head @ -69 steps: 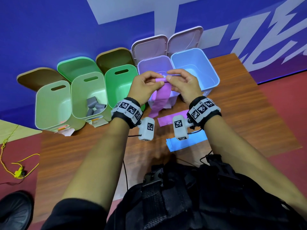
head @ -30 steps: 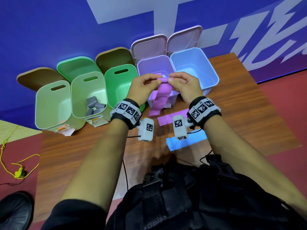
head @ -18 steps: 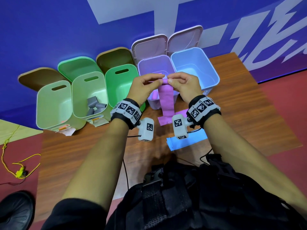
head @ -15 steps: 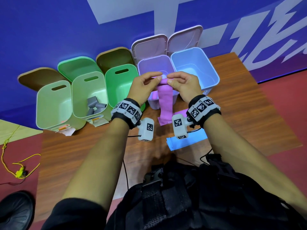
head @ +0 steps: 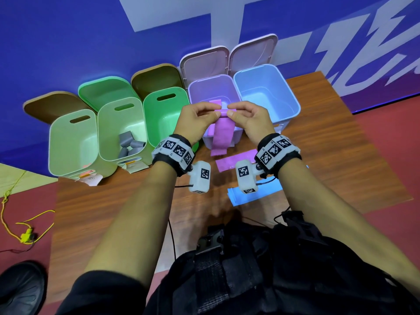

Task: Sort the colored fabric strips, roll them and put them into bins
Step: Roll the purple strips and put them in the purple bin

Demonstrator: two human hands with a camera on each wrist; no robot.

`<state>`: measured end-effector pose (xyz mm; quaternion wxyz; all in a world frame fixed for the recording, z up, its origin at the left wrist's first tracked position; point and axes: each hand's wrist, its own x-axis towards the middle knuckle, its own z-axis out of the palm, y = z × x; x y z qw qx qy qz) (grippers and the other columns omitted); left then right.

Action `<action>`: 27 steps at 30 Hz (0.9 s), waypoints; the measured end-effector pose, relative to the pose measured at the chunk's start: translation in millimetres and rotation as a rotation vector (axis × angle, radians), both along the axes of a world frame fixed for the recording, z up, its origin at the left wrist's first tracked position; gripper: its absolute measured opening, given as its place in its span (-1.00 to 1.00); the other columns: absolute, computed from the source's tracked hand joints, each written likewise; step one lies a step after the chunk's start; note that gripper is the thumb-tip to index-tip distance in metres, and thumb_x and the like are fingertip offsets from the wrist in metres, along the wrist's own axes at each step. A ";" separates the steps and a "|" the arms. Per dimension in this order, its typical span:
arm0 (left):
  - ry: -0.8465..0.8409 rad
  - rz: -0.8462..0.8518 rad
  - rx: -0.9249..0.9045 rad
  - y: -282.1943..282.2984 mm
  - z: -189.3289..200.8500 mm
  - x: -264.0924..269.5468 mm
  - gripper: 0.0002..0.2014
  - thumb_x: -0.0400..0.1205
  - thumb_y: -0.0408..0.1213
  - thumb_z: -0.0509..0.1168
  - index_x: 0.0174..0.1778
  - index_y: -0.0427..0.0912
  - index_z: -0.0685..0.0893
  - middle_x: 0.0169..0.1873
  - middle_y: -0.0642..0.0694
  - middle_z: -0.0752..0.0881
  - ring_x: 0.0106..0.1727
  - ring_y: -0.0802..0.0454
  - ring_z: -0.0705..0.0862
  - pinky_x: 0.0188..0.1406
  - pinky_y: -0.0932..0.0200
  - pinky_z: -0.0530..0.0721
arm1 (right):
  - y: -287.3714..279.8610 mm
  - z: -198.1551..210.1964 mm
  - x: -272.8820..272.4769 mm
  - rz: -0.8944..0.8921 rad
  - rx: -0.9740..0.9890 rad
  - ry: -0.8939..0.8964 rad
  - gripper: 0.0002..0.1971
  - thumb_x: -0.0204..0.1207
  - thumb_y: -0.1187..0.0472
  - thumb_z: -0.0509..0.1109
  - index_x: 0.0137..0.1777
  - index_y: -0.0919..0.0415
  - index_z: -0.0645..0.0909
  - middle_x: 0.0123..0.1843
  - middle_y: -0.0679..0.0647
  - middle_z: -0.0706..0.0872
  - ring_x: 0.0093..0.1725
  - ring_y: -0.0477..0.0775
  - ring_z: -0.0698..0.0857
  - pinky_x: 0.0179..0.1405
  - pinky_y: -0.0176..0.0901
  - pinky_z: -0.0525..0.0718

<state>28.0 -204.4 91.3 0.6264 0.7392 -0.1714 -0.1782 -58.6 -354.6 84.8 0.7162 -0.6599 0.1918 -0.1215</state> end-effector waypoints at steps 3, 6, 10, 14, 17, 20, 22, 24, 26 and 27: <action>-0.006 -0.005 0.007 0.3 0.4 -2.3 -0.80 0.53 -0.53 0.48 0.06 -0.34 0.79 -0.05 -0.26 0.81 -0.01 -0.04 0.78 0.20 0.04 0.75 | -1.5 1.4 1.3 0.004 -0.054 0.020 -0.81 0.53 0.43 0.50 0.12 0.35 0.73 -0.02 0.22 0.81 -0.03 0.01 0.79 -0.02 -0.33 0.70; -0.008 -0.015 0.009 -0.6 0.7 -3.0 -0.78 0.52 -0.55 0.46 0.07 -0.34 0.78 -0.02 -0.24 0.81 0.00 0.00 0.78 0.17 0.11 0.75 | -1.4 3.7 1.4 0.006 -0.067 0.017 -0.81 0.49 0.46 0.51 0.09 0.35 0.75 -0.01 0.19 0.82 -0.03 -0.02 0.79 -0.04 -0.34 0.70; 0.003 -0.024 -0.008 -1.7 0.3 -1.6 -0.87 0.58 -0.49 0.43 0.02 -0.30 0.77 -0.08 -0.20 0.80 -0.02 -0.02 0.76 0.19 0.07 0.74 | -1.0 6.0 1.7 -0.006 -0.066 -0.014 -0.80 0.46 0.48 0.53 0.08 0.37 0.74 0.04 0.28 0.82 0.00 0.04 0.80 0.01 -0.28 0.74; 0.030 -0.055 -0.030 0.8 -3.1 -2.8 -0.91 0.60 -0.46 0.43 -0.01 -0.24 0.76 -0.15 -0.24 0.79 -0.04 -0.11 0.78 0.17 -0.05 0.77 | -1.5 3.4 2.3 -0.014 -0.079 -0.012 -0.77 0.44 0.53 0.52 0.07 0.37 0.74 0.05 0.28 0.82 0.01 0.06 0.82 0.02 -0.26 0.75; 0.012 -0.043 -0.008 1.3 -4.0 -2.3 -0.85 0.54 -0.46 0.48 0.01 -0.23 0.77 -0.11 -0.26 0.80 0.00 -0.17 0.78 0.22 -0.14 0.75 | -2.3 2.1 2.2 0.017 -0.089 -0.015 -0.74 0.42 0.58 0.49 0.08 0.36 0.73 0.10 0.27 0.81 0.04 0.06 0.81 0.06 -0.28 0.74; -0.013 -0.030 -0.006 0.7 -3.2 -1.6 -0.82 0.51 -0.44 0.50 -0.01 -0.20 0.78 -0.12 -0.20 0.81 -0.03 -0.09 0.78 0.24 -0.15 0.74 | -2.1 2.6 2.1 0.041 -0.051 -0.036 -0.70 0.43 0.60 0.45 0.12 0.32 0.71 0.14 0.24 0.79 0.09 0.07 0.78 0.12 -0.27 0.71; -0.036 -0.028 -0.003 1.0 -1.9 -1.8 -0.82 0.49 -0.42 0.52 -0.02 -0.18 0.79 -0.10 -0.16 0.82 -0.03 -0.07 0.78 0.22 -0.12 0.74 | -1.1 1.8 3.0 0.044 -0.017 -0.038 -0.71 0.47 0.53 0.43 0.13 0.26 0.72 0.17 0.20 0.79 0.13 0.07 0.76 0.14 -0.26 0.69; -0.053 -0.032 -0.010 1.1 -0.8 -1.8 -0.82 0.50 -0.45 0.52 -0.01 -0.21 0.79 -0.08 -0.11 0.82 -0.02 -0.02 0.77 0.22 -0.04 0.74 | -0.3 -1.1 4.5 0.043 0.014 -0.025 -0.79 0.54 0.42 0.41 0.12 0.21 0.74 0.07 0.15 0.81 0.06 0.05 0.77 0.09 -0.23 0.69; -0.076 -0.040 0.001 1.1 0.9 -2.6 -0.82 0.51 -0.48 0.50 0.00 -0.24 0.78 -0.08 -0.04 0.80 -0.03 0.09 0.75 0.19 0.07 0.73 | 0.0 -3.0 5.2 0.040 0.007 -0.016 -0.84 0.61 0.40 0.38 0.12 0.25 0.73 -0.07 0.14 0.79 -0.09 -0.01 0.76 -0.03 -0.25 0.70; -0.084 -0.043 0.010 1.3 1.7 -3.0 -0.81 0.51 -0.50 0.50 0.00 -0.25 0.77 -0.08 -0.01 0.80 -0.05 0.15 0.74 0.17 0.12 0.72 | -0.3 -4.0 5.4 0.039 -0.010 -0.016 -0.84 0.62 0.42 0.38 0.13 0.28 0.73 -0.07 0.19 0.78 -0.10 0.00 0.75 -0.05 -0.25 0.70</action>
